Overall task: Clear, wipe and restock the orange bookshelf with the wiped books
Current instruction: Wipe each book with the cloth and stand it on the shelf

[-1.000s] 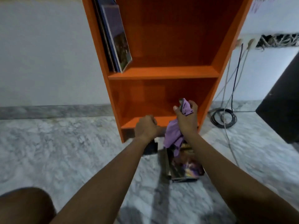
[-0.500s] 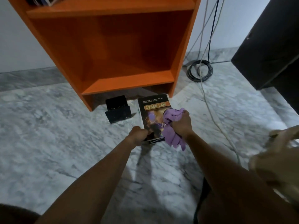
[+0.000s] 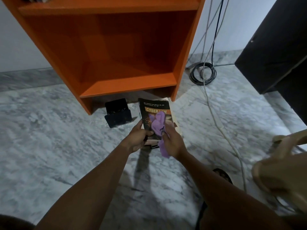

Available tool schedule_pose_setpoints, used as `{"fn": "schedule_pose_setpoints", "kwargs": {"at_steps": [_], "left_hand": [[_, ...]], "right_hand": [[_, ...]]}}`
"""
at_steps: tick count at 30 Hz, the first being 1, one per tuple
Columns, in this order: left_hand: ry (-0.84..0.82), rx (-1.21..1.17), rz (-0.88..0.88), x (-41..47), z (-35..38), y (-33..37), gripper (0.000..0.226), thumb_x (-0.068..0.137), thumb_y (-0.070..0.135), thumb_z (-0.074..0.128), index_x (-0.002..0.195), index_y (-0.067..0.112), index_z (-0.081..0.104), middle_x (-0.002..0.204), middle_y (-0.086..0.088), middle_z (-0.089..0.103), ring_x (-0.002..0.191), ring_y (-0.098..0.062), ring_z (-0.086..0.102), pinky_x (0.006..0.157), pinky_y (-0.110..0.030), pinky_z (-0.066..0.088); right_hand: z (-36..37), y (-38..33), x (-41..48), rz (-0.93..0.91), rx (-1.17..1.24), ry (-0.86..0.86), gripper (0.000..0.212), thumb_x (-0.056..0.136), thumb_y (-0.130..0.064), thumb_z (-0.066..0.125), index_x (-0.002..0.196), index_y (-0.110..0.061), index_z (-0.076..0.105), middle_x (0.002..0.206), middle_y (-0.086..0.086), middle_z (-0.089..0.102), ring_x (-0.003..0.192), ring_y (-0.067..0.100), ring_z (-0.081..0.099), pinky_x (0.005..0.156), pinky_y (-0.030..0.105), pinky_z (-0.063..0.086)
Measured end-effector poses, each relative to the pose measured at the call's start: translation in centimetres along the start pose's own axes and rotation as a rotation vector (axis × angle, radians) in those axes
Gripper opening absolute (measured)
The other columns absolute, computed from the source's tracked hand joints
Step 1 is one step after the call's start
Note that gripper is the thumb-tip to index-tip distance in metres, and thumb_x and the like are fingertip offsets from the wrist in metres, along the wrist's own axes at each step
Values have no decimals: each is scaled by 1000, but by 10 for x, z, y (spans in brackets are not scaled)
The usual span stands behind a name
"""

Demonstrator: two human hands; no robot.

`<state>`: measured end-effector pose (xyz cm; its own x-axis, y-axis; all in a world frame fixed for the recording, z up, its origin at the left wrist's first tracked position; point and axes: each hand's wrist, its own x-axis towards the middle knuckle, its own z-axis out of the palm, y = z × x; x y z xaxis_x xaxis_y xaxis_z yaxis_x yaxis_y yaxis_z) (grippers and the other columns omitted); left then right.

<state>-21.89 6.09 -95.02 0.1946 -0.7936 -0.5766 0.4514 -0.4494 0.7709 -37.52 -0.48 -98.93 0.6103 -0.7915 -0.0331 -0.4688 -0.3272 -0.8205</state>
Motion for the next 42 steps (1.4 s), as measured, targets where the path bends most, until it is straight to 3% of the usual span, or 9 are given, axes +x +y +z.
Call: {"fn": "schedule_pose_setpoints", "kwargs": {"at_steps": [3,6,10,16,23,27,32,37,42], "left_hand": [[-101,34,55,-23,-10,17,71,93,-20,43,140,32,51,100,-6,75,78,-23,73,81,-48,62],[-164,107,72,-43,-15,32,55,92,-17,48,132,19,60,111,-12,71,85,-27,72,77,-47,62],[-261,156,89,-74,-21,47,64,81,-10,65,138,18,59,126,-14,62,113,-41,52,80,-39,61],[-379,135,209,-120,-15,68,75,86,-23,51,143,26,52,135,-2,66,112,-26,63,75,-26,57],[-455,131,315,-147,-31,95,74,78,-11,63,136,36,62,139,-19,61,118,-40,52,80,-39,52],[-470,166,339,-149,-31,100,74,80,-10,62,140,34,58,134,-20,62,113,-42,38,75,-35,47],[-345,112,368,-154,-19,105,73,85,-16,54,143,29,56,94,-19,61,47,-14,53,44,-23,48],[-194,6,427,-152,-34,111,61,90,-16,46,132,24,64,90,-14,51,57,-17,42,52,-28,43],[-61,-105,452,-160,-33,114,58,92,-13,45,139,20,57,95,-7,75,69,-20,70,65,-37,63]], "right_hand": [[5,-29,-1,-135,61,-73,31,104,-12,42,130,-10,59,128,-4,56,115,-8,52,104,17,42],[6,-54,8,-244,-34,-37,45,102,-34,35,129,-13,63,144,6,54,129,18,52,111,42,43],[-11,-94,35,-297,-70,130,49,102,-42,37,135,-18,63,159,5,40,145,26,39,115,41,34],[-53,-130,57,-91,59,455,29,109,-28,40,113,-12,64,109,10,55,99,33,57,73,33,36],[-68,-127,39,401,340,572,35,109,-30,41,104,-5,65,84,5,62,92,29,58,77,29,37],[-56,-154,37,145,274,625,28,108,-24,42,101,-9,64,96,10,63,96,31,62,68,27,33],[-45,-194,19,-218,237,391,39,107,-13,41,140,-23,59,145,1,50,110,-2,51,84,-5,30],[-17,-202,-15,-420,322,77,42,101,-12,46,130,-33,67,154,-6,44,142,2,38,116,19,31],[-14,-191,-27,-392,299,198,37,101,-6,54,129,-24,71,133,-7,58,121,-9,52,95,4,40]]}}
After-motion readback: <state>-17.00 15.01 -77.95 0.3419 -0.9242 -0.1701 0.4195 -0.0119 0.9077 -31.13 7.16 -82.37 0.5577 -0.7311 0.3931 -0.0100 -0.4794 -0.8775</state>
